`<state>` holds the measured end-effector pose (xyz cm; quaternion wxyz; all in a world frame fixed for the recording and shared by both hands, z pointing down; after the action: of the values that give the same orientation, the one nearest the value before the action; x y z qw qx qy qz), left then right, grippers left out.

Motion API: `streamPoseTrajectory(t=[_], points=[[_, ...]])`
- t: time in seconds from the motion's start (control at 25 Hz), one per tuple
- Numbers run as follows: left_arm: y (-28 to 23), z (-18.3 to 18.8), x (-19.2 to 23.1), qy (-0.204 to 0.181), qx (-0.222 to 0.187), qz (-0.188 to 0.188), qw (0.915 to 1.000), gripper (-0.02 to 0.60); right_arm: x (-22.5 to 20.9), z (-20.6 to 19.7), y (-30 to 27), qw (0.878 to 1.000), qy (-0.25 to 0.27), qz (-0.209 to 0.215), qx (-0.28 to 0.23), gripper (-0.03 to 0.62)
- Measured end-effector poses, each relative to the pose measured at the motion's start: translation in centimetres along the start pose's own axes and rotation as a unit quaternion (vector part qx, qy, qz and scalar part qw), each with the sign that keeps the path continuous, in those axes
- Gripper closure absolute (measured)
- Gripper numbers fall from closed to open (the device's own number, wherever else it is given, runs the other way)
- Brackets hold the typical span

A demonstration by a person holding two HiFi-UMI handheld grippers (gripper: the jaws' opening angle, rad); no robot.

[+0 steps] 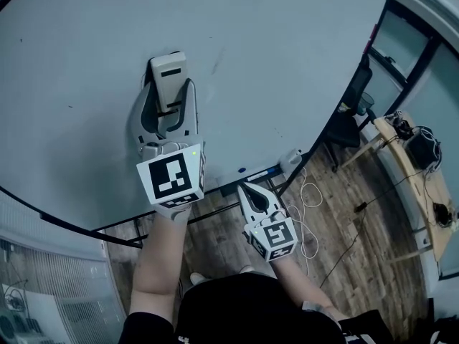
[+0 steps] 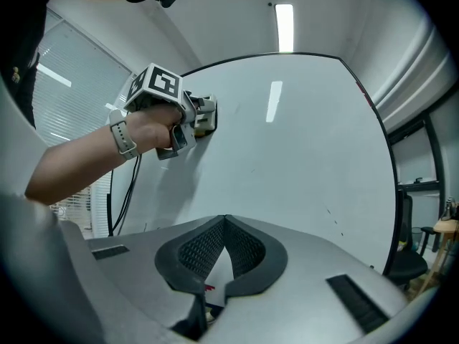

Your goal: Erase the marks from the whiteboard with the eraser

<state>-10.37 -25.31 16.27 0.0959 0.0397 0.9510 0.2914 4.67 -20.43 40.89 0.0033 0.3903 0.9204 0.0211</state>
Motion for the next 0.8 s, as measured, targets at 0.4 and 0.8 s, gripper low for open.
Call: streamPoseTrajectory(t=[0.4,0.8], points=[[2.2,-1.3,2.9,0.015,-0.009,0.042,0.999,0.333,2.3,-0.3,-0.3,1.0,0.003,0.0,0.009,0.568],[3.0,-4.9,-1.7,0.01,0.023,-0.019,0.9995,0.334,0.4,-1.4,2.4,0.997,-0.001,-0.068,0.022,0.568]])
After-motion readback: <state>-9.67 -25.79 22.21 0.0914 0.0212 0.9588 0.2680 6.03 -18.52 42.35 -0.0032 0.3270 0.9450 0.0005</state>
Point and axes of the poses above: the fingertips, and each gripper's own axes: y backward along the fingers, x to its left, z out of its top, the point moved 1 cm from there along y, backward along the fingers, and after that the axes turned 5 degrees about -x, right-handed, at the moved point
